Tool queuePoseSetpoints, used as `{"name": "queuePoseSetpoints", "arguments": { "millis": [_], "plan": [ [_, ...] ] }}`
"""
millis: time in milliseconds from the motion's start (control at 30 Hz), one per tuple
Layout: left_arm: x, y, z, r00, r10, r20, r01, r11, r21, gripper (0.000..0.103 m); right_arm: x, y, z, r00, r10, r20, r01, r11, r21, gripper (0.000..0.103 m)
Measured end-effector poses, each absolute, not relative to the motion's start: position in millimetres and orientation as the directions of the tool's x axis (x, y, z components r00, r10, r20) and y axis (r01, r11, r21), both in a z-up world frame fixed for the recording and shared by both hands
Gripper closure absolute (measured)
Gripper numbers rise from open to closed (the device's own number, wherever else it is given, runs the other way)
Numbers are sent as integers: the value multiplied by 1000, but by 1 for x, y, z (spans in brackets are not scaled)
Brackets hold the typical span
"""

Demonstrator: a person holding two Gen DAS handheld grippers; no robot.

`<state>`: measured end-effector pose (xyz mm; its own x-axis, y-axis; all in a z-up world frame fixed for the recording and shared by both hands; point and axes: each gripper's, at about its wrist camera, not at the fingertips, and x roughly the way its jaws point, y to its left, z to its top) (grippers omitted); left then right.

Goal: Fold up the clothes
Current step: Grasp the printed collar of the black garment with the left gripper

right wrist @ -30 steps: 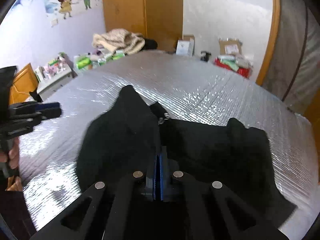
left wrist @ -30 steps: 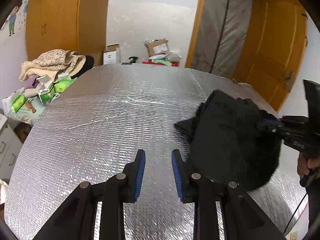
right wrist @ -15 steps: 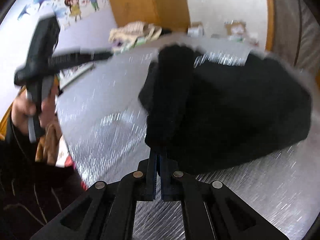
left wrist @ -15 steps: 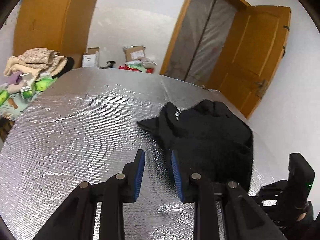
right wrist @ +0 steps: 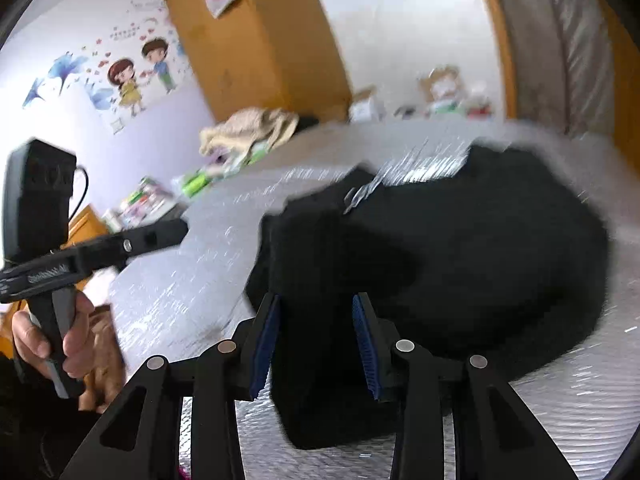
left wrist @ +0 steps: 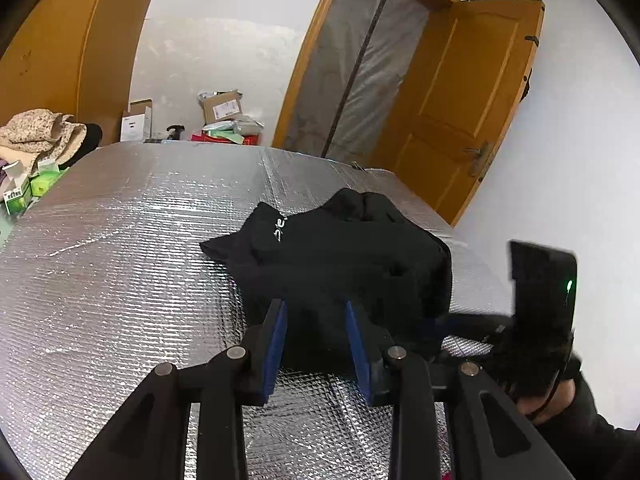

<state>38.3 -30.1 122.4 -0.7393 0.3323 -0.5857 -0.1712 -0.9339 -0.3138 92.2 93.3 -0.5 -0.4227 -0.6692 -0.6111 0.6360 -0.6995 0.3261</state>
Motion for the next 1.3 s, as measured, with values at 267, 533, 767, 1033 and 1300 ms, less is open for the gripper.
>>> {"name": "queuePoseSetpoints", "arguments": {
  "millis": [267, 533, 767, 1033, 1300],
  "plan": [
    [49, -21, 103, -704, 352, -617, -171, -927, -334, 67, 132, 15, -32, -223, -715, -663, 803, -520, 290, 81],
    [50, -47, 74, -681, 302, -667, -44, -926, -375, 65, 136, 50, -17, -307, -711, -632, 774, -573, 268, 73],
    [32, -50, 49, -634, 356, -686, -5, -889, -457, 62, 100, 95, 5, -465, -663, -587, 658, -702, 272, 71],
    [14, -48, 29, -590, 393, -705, 21, -865, -501, 65, 78, 96, 12, -488, -641, -592, 622, -731, 279, 71],
    [37, -91, 53, -659, 268, -703, 74, -907, -415, 95, 74, 103, 29, -553, -612, -565, 587, -768, 256, 71]
  ]
}}
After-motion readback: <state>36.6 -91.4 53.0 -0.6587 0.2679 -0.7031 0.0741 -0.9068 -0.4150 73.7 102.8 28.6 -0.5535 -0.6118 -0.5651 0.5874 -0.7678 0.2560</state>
